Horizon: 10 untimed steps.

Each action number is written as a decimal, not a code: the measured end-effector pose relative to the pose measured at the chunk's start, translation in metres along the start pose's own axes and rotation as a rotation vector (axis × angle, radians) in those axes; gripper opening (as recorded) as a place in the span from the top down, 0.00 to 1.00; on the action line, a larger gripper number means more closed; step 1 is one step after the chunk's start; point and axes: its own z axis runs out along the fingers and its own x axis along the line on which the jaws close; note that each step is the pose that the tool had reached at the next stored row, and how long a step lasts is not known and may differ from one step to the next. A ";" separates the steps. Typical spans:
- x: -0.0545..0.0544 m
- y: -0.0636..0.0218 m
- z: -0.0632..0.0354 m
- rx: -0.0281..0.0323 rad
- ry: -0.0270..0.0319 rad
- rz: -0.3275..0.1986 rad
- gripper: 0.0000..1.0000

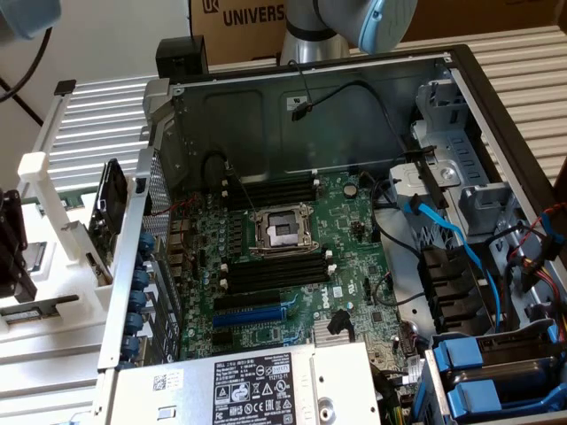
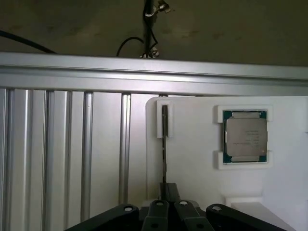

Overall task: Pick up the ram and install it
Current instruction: 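Pick up the ram and move it above insertion slot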

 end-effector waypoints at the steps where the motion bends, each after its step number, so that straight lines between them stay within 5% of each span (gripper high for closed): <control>1: 0.000 0.0000 0.0000 -0.0005 0.0000 0.000 0.89; 4: 0.000 0.0000 0.0000 -0.0016 -0.0001 0.000 0.89; 10: 0.000 0.0000 0.0000 -0.0037 -0.0001 -0.001 0.69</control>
